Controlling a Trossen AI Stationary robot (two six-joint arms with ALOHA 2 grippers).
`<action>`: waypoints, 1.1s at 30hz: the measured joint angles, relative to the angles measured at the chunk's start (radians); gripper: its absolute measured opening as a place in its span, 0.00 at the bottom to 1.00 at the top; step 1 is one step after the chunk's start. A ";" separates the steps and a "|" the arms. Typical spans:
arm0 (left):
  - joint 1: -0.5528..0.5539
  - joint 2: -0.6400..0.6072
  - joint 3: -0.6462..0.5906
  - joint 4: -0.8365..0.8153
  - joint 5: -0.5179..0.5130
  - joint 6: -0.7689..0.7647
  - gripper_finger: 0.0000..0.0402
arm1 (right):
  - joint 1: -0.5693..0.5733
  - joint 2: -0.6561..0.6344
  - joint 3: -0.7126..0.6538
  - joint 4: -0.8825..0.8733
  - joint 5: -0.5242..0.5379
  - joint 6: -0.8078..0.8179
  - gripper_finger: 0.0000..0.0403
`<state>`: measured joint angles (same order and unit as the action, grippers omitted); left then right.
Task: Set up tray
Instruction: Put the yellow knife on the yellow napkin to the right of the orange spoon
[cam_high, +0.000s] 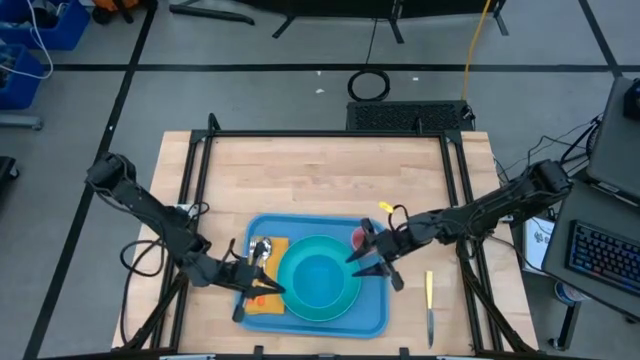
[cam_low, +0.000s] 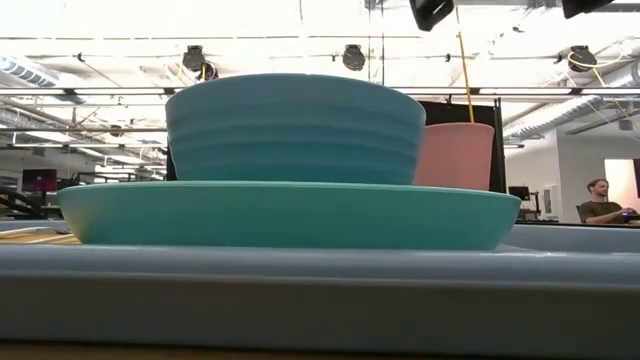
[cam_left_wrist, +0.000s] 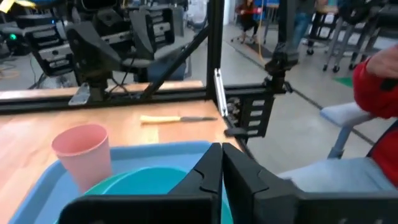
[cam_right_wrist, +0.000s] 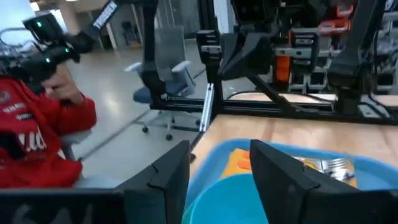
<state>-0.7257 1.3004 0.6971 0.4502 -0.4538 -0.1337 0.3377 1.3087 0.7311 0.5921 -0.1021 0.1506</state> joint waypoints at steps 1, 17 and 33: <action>-0.004 0.000 0.000 0.009 0.000 0.000 0.05 | 0.007 -0.011 0.000 -0.007 0.000 0.013 0.40; -0.016 0.001 0.000 0.018 -0.002 0.016 0.03 | 0.168 -0.185 0.000 -0.373 0.289 0.307 0.33; -0.016 0.001 0.000 0.019 0.008 0.001 0.01 | 0.352 -0.152 0.210 -0.834 0.623 0.476 0.30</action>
<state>-0.7418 1.3014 0.6971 0.4694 -0.4458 -0.1324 0.6895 1.1570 0.9408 -0.2418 0.5206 0.6271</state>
